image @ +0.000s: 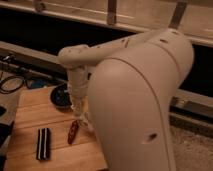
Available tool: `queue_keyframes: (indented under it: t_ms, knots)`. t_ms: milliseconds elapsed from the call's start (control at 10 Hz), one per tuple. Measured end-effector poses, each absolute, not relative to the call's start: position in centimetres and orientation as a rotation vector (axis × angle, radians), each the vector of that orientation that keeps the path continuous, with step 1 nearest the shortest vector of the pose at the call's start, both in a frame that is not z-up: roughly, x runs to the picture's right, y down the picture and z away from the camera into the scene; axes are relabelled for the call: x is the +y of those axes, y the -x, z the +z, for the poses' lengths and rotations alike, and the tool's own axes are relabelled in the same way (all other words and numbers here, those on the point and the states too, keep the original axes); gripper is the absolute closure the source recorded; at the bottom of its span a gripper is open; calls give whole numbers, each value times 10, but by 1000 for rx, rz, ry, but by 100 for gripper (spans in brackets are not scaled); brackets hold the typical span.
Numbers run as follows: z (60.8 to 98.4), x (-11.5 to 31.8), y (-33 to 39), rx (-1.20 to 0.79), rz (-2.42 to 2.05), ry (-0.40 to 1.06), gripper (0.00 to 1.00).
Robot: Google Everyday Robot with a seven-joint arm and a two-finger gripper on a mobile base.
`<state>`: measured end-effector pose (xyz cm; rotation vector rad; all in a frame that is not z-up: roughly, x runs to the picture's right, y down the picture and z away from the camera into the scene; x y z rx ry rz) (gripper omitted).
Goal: Knock the bottle over
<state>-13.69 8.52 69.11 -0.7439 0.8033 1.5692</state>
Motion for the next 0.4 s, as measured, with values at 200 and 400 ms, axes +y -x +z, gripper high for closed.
queue_keyframes:
  t_ms: [200, 400]
  knots:
    - [700, 57, 171, 694, 1557, 682, 99]
    - [704, 42, 185, 663, 1578, 645, 86]
